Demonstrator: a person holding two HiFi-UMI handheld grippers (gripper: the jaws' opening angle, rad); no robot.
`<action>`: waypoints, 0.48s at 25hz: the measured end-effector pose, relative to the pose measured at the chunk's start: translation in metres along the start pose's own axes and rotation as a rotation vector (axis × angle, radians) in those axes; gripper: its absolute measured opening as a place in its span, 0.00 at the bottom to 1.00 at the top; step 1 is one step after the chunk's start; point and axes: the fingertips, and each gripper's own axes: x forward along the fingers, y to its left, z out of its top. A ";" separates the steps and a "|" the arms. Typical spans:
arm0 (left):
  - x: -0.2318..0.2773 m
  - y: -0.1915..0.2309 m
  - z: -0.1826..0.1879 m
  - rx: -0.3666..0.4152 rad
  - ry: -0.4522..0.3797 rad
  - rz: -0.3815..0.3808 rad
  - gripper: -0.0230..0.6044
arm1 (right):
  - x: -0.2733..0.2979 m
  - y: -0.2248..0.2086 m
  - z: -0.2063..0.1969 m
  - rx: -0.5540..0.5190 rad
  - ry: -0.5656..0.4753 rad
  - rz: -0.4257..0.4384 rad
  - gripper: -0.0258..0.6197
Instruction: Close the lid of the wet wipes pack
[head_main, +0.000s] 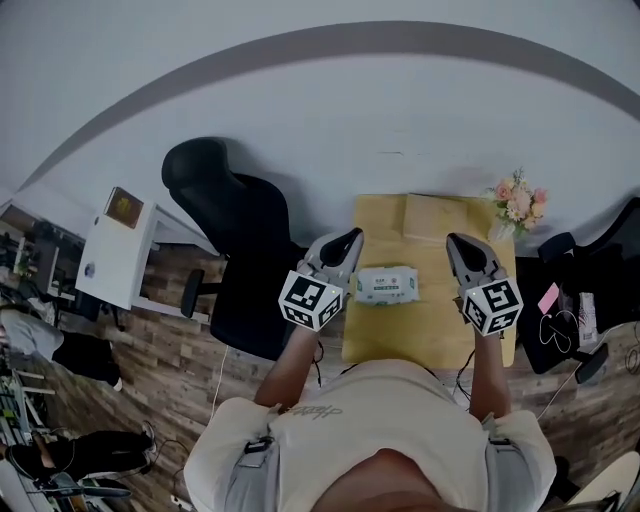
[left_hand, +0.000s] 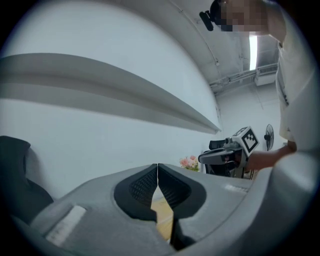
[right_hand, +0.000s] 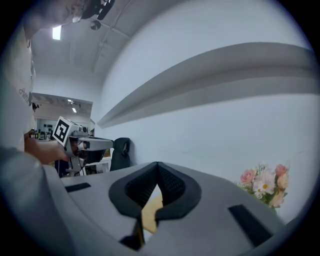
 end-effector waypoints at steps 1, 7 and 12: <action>0.000 0.001 0.004 0.016 -0.002 0.002 0.07 | -0.001 0.000 0.005 -0.010 -0.009 -0.010 0.04; -0.007 0.008 0.026 0.047 -0.040 0.031 0.07 | -0.005 0.008 0.024 -0.063 -0.044 -0.013 0.04; -0.015 0.012 0.036 0.037 -0.085 0.066 0.07 | -0.005 0.019 0.032 -0.105 -0.051 0.000 0.04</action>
